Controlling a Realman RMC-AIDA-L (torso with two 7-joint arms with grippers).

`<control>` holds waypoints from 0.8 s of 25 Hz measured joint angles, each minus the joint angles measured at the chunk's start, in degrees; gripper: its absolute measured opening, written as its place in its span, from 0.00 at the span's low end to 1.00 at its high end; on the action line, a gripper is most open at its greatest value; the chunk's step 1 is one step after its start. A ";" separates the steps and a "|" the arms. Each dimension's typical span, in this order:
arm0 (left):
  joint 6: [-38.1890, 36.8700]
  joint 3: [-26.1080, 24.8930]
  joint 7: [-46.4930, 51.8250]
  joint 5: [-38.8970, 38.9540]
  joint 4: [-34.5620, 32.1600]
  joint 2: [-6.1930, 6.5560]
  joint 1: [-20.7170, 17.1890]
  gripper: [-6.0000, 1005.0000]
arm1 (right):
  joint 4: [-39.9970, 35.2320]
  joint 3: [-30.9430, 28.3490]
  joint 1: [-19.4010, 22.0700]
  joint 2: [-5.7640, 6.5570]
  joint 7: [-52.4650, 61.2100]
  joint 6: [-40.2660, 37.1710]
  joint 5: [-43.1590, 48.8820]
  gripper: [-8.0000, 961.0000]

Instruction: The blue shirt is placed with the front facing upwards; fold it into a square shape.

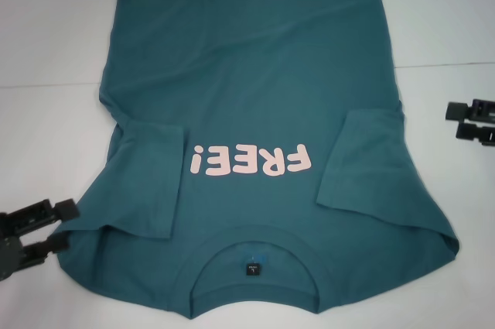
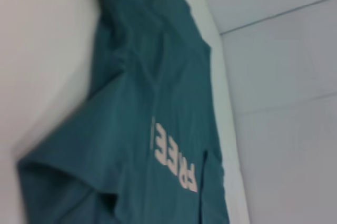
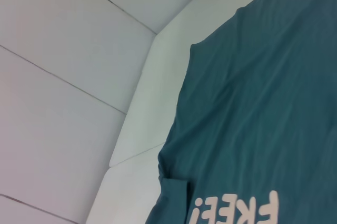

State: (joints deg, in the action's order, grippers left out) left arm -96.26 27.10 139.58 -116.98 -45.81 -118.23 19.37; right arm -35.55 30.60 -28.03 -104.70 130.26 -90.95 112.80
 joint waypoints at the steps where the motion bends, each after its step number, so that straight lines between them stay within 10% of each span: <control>1: 0.32 -1.30 1.57 -1.76 0.07 0.03 -0.36 0.82 | -0.01 0.14 -0.47 0.19 0.57 -0.09 0.13 0.85; 20: 14.36 -4.25 5.21 -9.47 7.15 0.06 0.96 0.82 | -0.05 0.03 -5.18 0.20 4.10 1.90 5.40 0.85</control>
State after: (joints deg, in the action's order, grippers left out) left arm -81.90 22.85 144.79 -126.45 -38.67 -118.17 20.32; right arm -35.60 30.64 -33.21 -104.50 134.36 -89.05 118.20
